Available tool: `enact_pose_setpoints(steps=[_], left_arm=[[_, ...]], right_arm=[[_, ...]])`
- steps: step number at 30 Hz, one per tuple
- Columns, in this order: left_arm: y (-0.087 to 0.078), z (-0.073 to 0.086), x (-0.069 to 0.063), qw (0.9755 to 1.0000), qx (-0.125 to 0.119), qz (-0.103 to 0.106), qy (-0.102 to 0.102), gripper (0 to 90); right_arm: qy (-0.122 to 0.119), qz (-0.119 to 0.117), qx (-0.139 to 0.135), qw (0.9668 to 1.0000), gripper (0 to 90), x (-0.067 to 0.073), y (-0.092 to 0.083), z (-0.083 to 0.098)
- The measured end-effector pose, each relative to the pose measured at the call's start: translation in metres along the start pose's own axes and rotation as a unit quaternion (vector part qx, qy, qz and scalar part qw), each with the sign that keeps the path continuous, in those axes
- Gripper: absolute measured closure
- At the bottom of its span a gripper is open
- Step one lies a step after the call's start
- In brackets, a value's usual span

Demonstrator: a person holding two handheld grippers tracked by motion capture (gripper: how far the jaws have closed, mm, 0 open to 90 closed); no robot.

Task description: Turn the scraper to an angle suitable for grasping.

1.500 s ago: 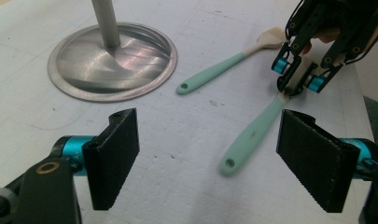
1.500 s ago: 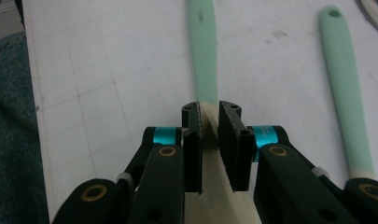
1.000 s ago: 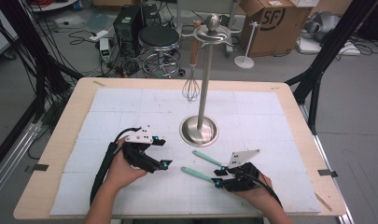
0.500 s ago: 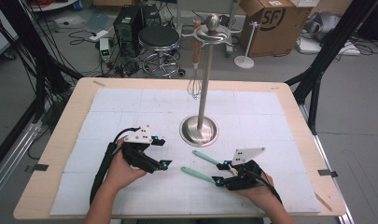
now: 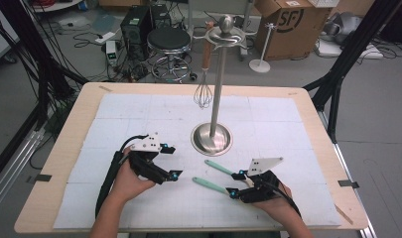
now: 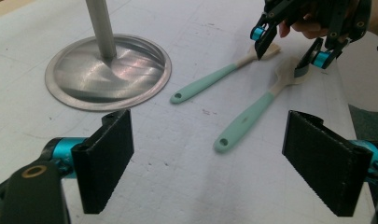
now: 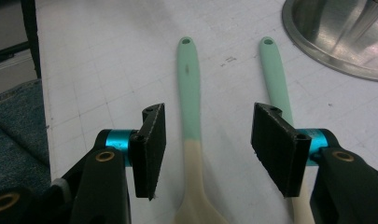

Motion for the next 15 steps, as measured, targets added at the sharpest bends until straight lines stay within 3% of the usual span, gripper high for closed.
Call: enact_pose_setpoints(steps=[7, 15], left_arm=[[-0.002, -0.0033, -0.0035, 0.9998, -0.01, 0.015, 0.003, 10.5], [-0.0007, -0.0027, -0.002, 0.9999, -0.008, 0.011, 0.001, 6.9]], right_arm=[[0.002, -0.003, -0.01, 0.9999, 43.7, 0.0001, -0.0042, -0.0017], [0.002, -0.006, -0.01, 0.9999, 40.5, 0.0017, -0.0045, -0.0004]])
Point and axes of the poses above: each handheld gripper's, and its own axes: y roughly forward along the jaws, z roughly out of its underside, x roughly to its left, the point moved 10 cm from there along y, roughly forward along the jaws
